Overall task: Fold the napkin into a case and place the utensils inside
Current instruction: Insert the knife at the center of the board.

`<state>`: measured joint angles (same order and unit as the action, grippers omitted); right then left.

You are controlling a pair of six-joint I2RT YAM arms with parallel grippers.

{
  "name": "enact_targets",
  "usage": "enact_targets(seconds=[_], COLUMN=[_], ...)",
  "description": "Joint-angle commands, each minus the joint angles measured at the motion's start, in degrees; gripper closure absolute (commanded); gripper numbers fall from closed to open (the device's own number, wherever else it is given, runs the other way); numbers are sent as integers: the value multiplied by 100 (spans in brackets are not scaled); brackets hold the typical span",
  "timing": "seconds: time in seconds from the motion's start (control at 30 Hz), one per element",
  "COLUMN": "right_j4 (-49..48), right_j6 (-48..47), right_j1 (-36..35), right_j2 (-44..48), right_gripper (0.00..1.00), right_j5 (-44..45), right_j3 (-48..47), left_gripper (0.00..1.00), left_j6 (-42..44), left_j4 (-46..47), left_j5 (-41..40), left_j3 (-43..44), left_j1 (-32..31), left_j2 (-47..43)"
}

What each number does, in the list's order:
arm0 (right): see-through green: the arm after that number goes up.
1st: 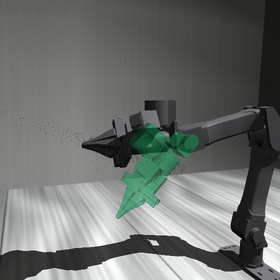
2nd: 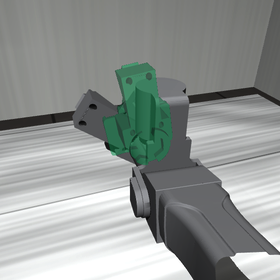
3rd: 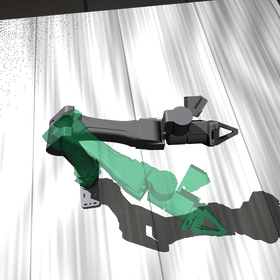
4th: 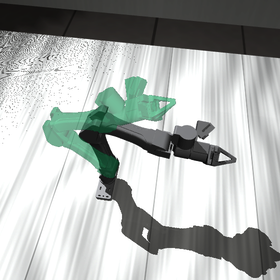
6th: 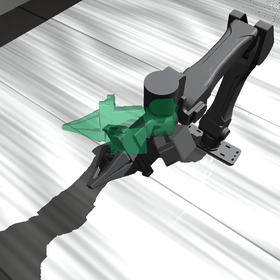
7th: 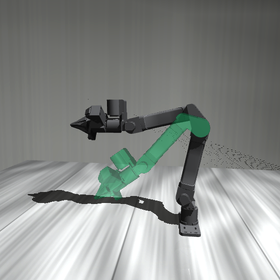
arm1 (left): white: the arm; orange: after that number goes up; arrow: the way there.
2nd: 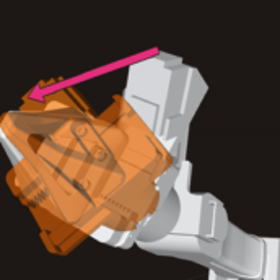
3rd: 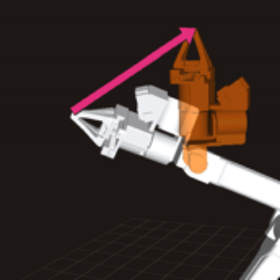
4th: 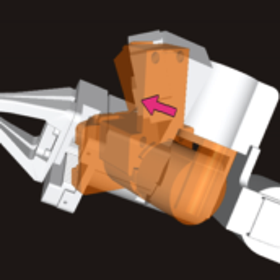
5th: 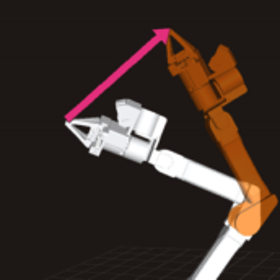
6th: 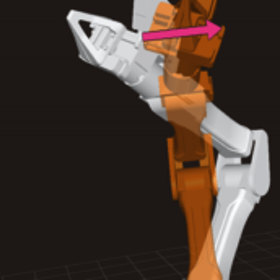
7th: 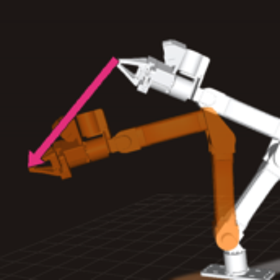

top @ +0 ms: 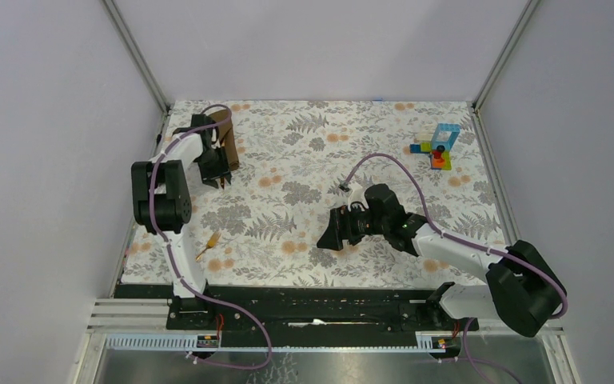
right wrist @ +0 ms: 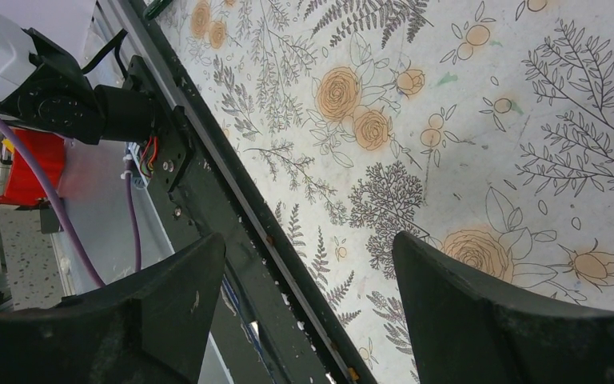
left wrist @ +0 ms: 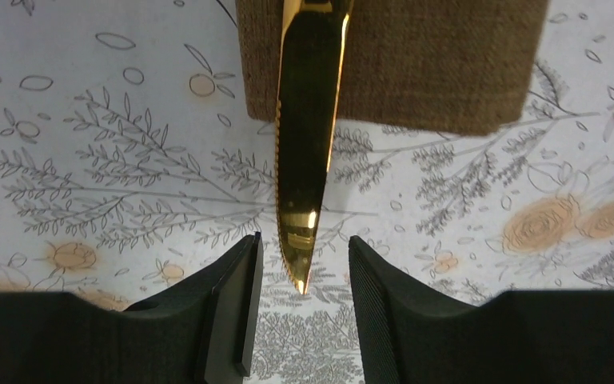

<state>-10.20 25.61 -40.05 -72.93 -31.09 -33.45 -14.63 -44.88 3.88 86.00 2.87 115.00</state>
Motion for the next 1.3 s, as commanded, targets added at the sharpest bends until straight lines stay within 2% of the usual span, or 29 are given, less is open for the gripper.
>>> enact_targets(seconds=[0.0,0.7,0.87,1.27], right_j4=[-222,-204,-163,-150], right_j6=[24,-6,-34,-71], right_j1=[36,40,35,41], right_j2=[215,262,288,229], right_gripper=[16,16,16,16], right_j5=[-53,-29,1,15], right_j3=[20,32,34,26], left_gripper=[52,95,100,100], left_j6=[-87,-367,-444,-585], left_j4=[116,118,158,297], left_j5=[-180,-205,-280,-143], left_j3=[381,533,664,1187], left_j1=[-23,-85,-85,-66], left_j2=[233,113,90,366])
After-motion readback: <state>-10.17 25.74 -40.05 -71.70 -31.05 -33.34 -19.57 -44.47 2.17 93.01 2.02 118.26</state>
